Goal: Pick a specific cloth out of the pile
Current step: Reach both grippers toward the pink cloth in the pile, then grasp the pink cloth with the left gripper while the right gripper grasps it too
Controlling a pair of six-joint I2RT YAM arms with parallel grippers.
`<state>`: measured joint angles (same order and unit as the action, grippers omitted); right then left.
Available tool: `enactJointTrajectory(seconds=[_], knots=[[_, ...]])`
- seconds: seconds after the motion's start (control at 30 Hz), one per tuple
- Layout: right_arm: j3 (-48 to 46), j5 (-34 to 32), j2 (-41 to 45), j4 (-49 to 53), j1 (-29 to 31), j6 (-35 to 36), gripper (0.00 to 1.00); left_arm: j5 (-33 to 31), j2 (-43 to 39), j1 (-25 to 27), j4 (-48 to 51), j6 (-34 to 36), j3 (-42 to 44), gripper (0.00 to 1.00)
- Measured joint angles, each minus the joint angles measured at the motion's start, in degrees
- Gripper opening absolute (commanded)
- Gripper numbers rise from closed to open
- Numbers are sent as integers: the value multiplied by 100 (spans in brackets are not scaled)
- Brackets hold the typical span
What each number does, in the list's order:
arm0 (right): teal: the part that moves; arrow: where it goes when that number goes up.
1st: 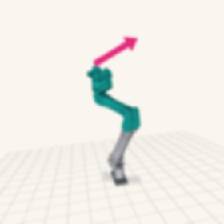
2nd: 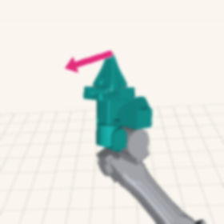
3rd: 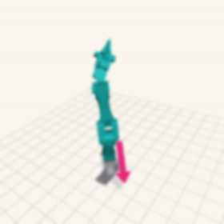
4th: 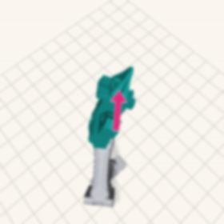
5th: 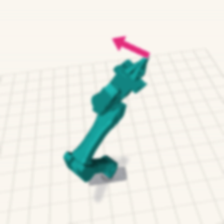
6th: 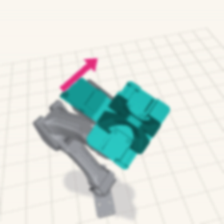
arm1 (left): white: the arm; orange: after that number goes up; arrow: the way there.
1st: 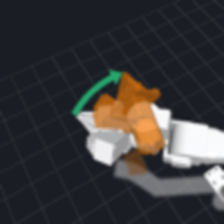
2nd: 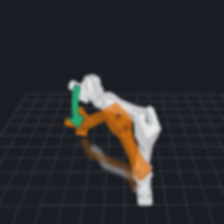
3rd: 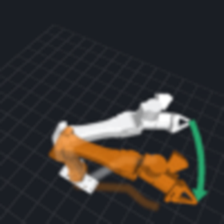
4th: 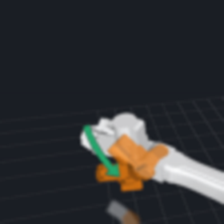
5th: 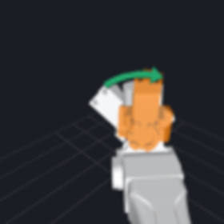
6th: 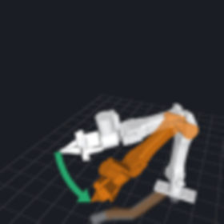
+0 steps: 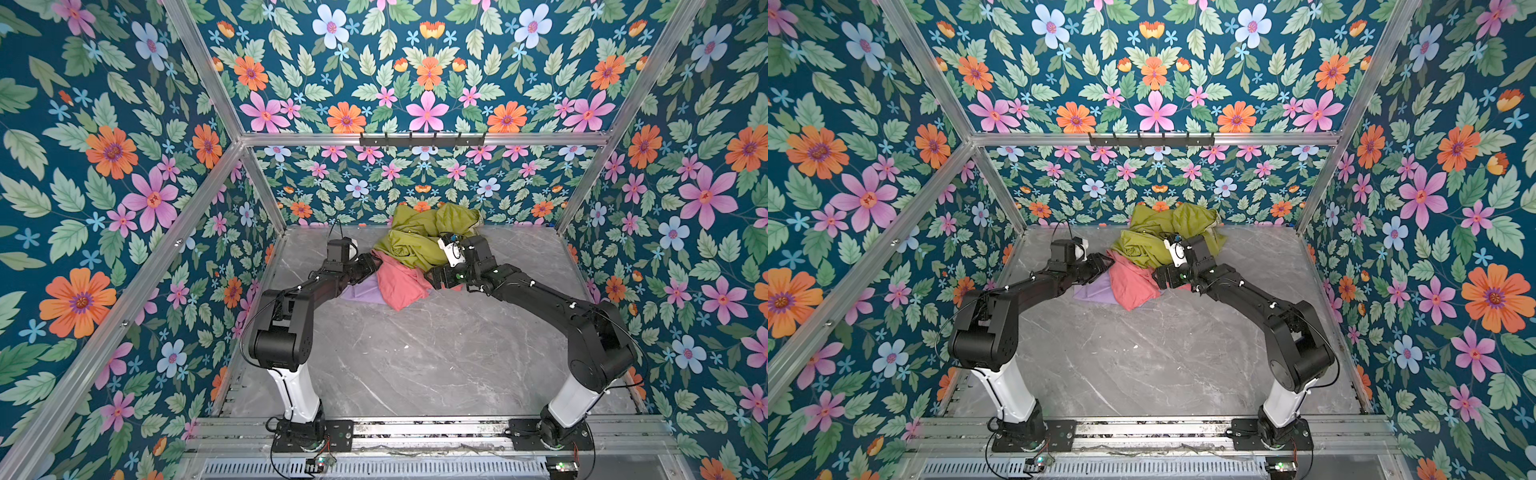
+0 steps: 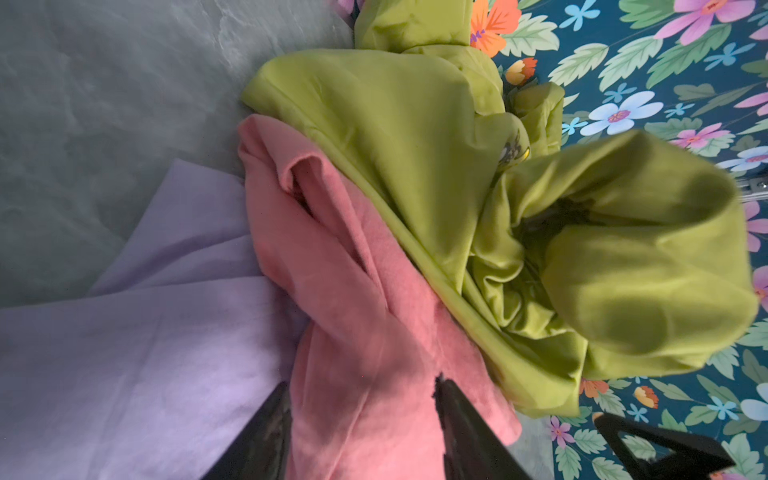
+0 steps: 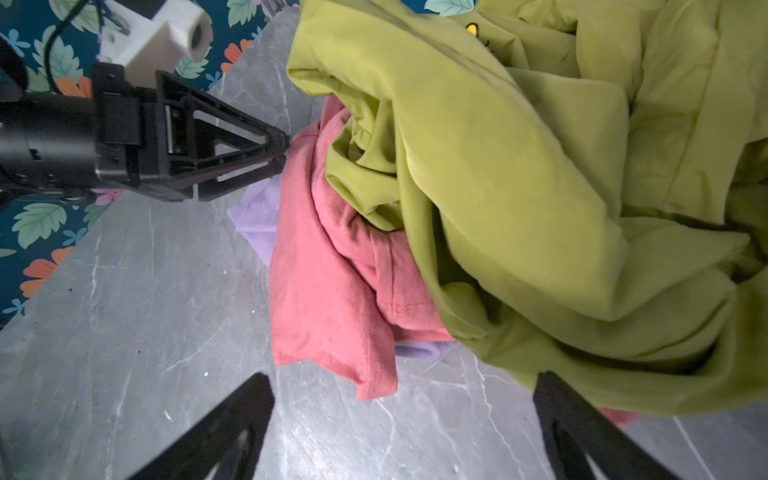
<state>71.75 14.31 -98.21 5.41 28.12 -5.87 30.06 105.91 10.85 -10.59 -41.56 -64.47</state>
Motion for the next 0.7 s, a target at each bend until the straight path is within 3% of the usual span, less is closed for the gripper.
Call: enactJointTrajectory(seconds=[0.13, 0.7], knots=[[-4, -2, 13, -52, -4, 0, 99, 15, 70, 0, -2, -2, -28, 53], [-269, 179, 63, -407, 59, -131, 99, 452, 299, 39, -317, -197, -94, 16]])
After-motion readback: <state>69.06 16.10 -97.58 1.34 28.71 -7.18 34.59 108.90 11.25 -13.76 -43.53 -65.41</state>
